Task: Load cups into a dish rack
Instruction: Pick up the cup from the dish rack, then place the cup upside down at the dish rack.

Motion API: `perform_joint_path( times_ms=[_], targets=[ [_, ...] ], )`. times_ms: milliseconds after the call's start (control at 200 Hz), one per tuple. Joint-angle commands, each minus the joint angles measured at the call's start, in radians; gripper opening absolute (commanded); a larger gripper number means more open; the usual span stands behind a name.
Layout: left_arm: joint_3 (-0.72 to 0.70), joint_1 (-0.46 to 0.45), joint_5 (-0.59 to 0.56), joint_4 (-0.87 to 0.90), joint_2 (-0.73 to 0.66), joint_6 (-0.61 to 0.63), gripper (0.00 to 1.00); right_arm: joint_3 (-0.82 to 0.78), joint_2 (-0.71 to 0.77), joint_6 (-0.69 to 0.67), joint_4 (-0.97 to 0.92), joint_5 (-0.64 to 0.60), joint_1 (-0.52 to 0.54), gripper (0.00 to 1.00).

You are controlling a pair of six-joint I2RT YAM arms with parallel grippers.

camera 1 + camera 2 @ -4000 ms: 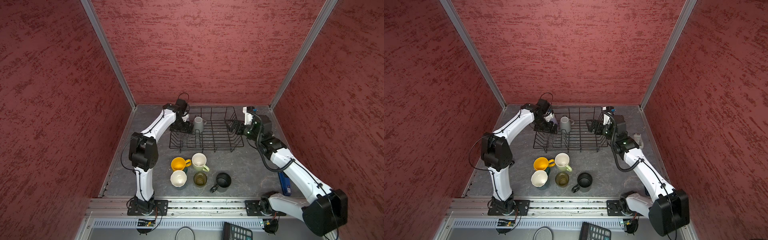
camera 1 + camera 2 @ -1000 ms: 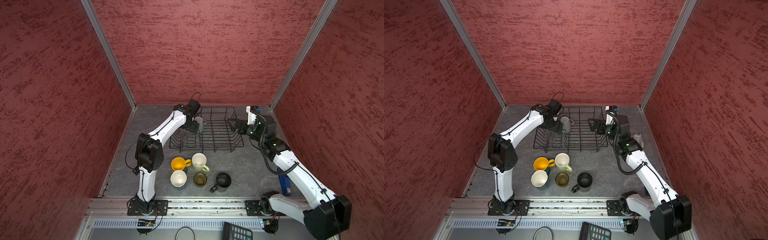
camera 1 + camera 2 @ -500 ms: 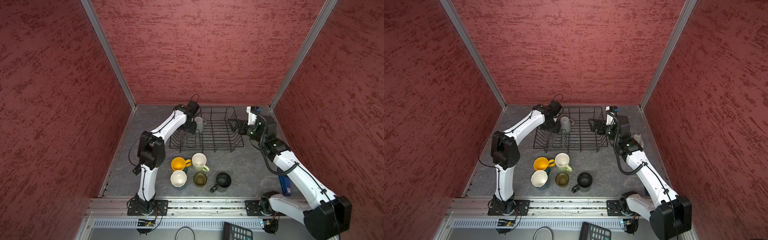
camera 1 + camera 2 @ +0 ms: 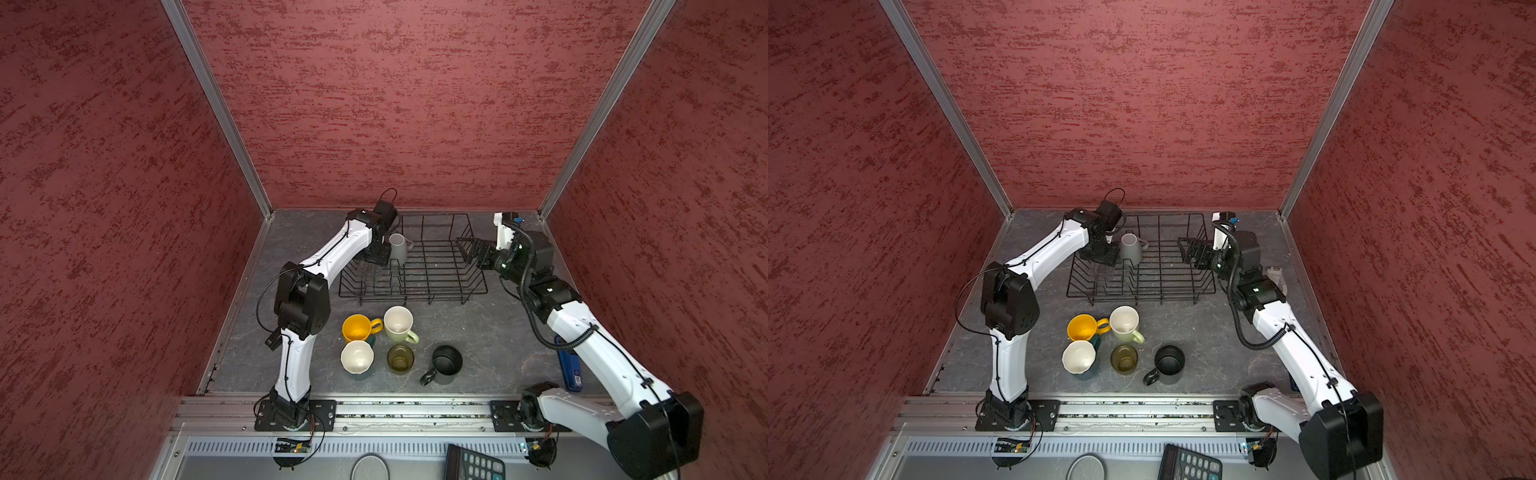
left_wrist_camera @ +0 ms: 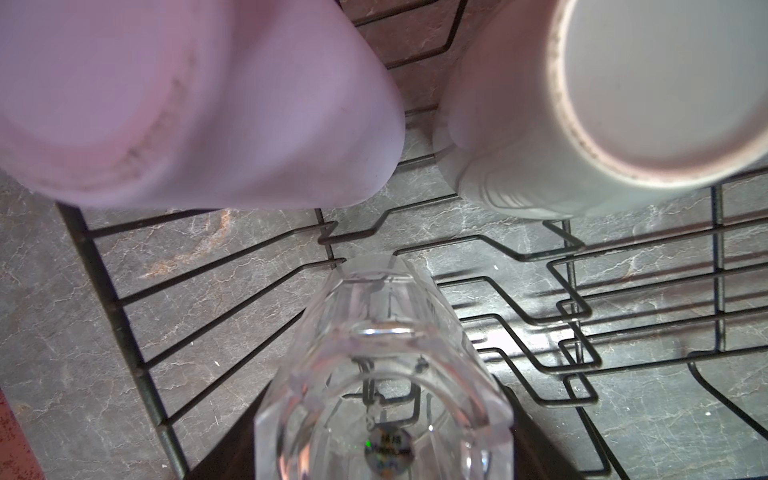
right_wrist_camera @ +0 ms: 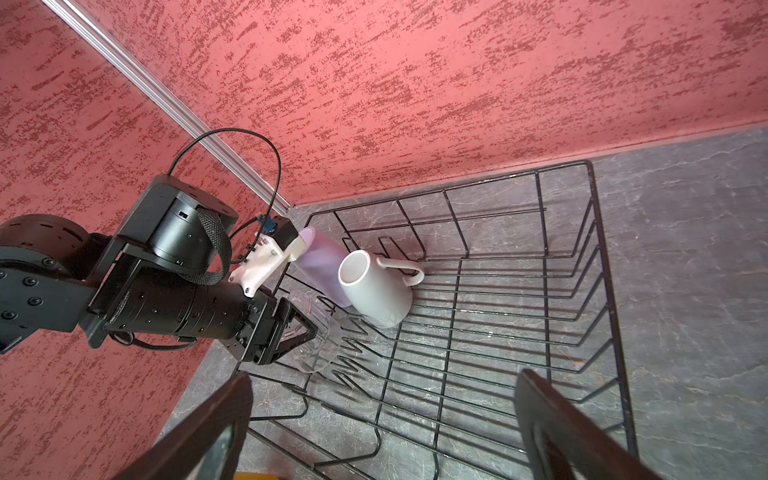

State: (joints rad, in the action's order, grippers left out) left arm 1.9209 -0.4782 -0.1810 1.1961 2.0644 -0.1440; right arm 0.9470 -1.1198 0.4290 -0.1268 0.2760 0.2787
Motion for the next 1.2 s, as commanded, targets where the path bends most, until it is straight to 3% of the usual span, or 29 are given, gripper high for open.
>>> perform_joint_path(
  times_ms=[0, 621, 1192],
  targets=[
    [0.009, 0.013, -0.026, 0.029, -0.043, 0.001, 0.14, -0.005, 0.016, -0.003, -0.005, -0.012, -0.006, 0.99],
    [-0.052, 0.029, 0.057, 0.023, -0.186, 0.004, 0.11, -0.003, 0.011, 0.015, 0.01, 0.009, -0.008, 0.99],
    [-0.18, 0.012, 0.105, -0.053, -0.192, -0.035, 0.12, 0.006, 0.006, 0.023, 0.006, 0.018, -0.008, 0.99]
  ],
)
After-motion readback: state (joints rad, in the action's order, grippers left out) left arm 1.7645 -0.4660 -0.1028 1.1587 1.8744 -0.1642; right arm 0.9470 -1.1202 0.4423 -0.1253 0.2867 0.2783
